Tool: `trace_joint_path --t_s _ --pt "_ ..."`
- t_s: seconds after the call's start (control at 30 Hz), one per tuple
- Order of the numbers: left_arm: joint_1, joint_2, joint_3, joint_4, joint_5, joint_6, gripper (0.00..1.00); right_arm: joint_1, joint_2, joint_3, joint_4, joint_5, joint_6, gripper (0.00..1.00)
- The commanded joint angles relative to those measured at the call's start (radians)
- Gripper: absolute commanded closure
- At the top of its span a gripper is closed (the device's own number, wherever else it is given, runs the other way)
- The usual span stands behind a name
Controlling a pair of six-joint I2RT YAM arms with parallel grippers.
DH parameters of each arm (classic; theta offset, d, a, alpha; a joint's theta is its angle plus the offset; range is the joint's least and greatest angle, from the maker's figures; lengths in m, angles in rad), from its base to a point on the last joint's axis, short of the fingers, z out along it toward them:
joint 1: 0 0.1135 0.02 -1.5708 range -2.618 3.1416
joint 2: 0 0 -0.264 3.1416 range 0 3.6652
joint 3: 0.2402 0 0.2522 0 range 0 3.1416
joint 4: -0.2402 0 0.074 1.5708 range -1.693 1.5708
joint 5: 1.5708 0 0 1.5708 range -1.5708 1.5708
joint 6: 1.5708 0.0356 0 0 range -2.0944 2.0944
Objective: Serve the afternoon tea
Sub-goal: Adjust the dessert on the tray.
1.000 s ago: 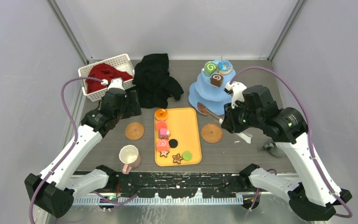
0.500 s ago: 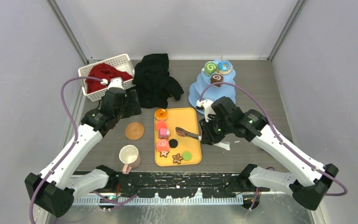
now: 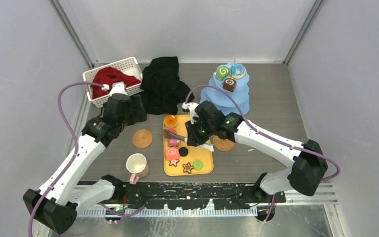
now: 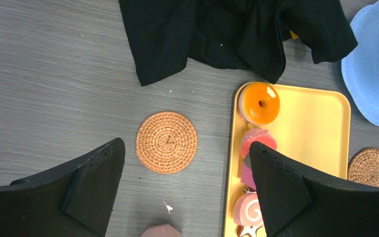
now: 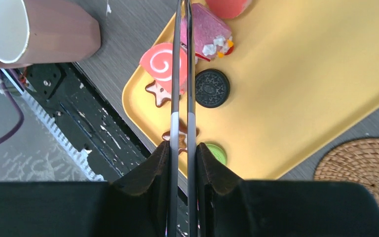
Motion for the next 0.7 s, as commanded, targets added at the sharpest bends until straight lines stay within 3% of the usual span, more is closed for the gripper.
trace_joint_path --t_s 0.0,0.47,0.67 --pt "0.005 -0.029 0.027 -0.016 -0.041 0.003 0.04 0.029 0.016 0.040 0.063 0.050 0.008 0.99" --pt "0.005 0.023 0.010 0.047 0.025 -0.021 0.04 0.024 -0.178 -0.025 -0.260 0.348 -0.016 0.99" --pt "0.005 0.022 0.005 0.048 0.027 -0.024 0.04 0.025 -0.228 0.070 -0.289 0.345 -0.033 0.99"
